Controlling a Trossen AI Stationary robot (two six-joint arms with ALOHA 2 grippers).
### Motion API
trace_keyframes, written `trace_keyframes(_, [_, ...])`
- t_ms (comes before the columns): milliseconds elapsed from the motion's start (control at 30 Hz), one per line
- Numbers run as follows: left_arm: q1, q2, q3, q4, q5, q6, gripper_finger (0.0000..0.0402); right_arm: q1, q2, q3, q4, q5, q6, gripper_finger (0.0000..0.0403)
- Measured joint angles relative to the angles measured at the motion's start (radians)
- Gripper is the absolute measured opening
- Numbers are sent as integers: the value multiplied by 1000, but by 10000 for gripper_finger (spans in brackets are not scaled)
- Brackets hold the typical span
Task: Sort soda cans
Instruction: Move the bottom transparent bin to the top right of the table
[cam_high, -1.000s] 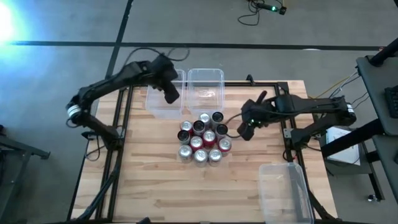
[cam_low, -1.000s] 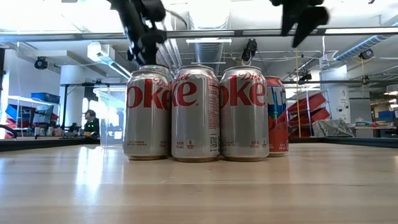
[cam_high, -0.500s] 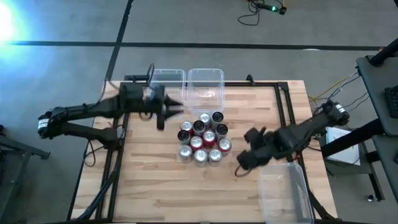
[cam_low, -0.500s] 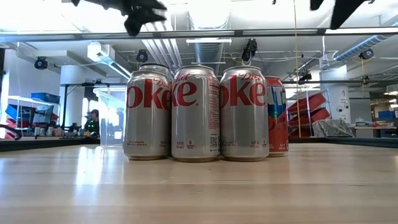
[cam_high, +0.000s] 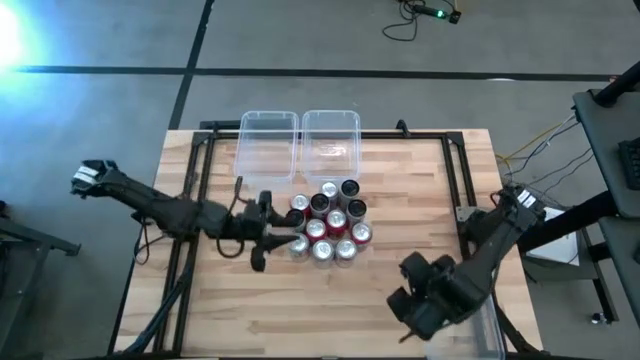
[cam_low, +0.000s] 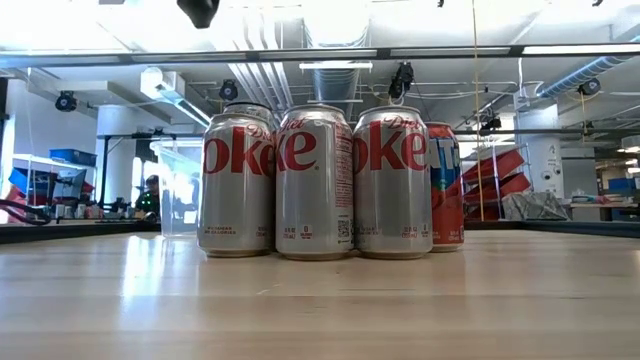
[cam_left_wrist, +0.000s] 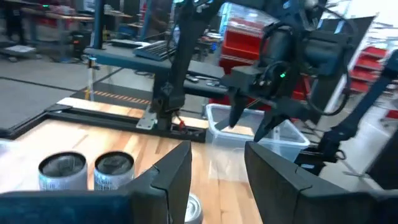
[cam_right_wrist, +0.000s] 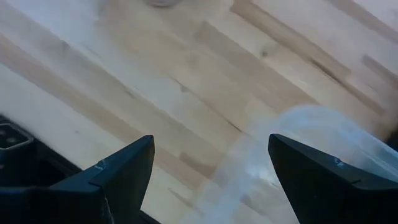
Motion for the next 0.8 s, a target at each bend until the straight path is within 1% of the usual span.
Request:
trace_keyframes(100, [-56,72,-1,94,-72,-28,134,32,37,50,-60,-20,67,311])
trace_keyframes(233, [-96,194,0,198,-79,-60,134,70,79,68,-58,-60,157,309])
trace_keyframes(367, [-119,290,33,246,-80,-90,134,76,135,68,-50,-172,211,294])
trace_keyframes(433, [-133,316,56,250,-80,-92,134,76,165,67,-49,-206,230,281])
trace_keyframes(533, [-153,333,83,235,-79,-66,134,73,195,67,-41,-228,232,256])
trace_keyframes(600, [-164,320,94,211,-79,-56,134,64,205,67,-41,-236,230,235])
trace_keyframes(700, [-184,286,89,194,-79,-35,134,53,209,67,-41,-236,241,193])
trace_keyframes(800, [-205,246,66,184,-84,-20,134,47,207,67,-46,-236,253,139])
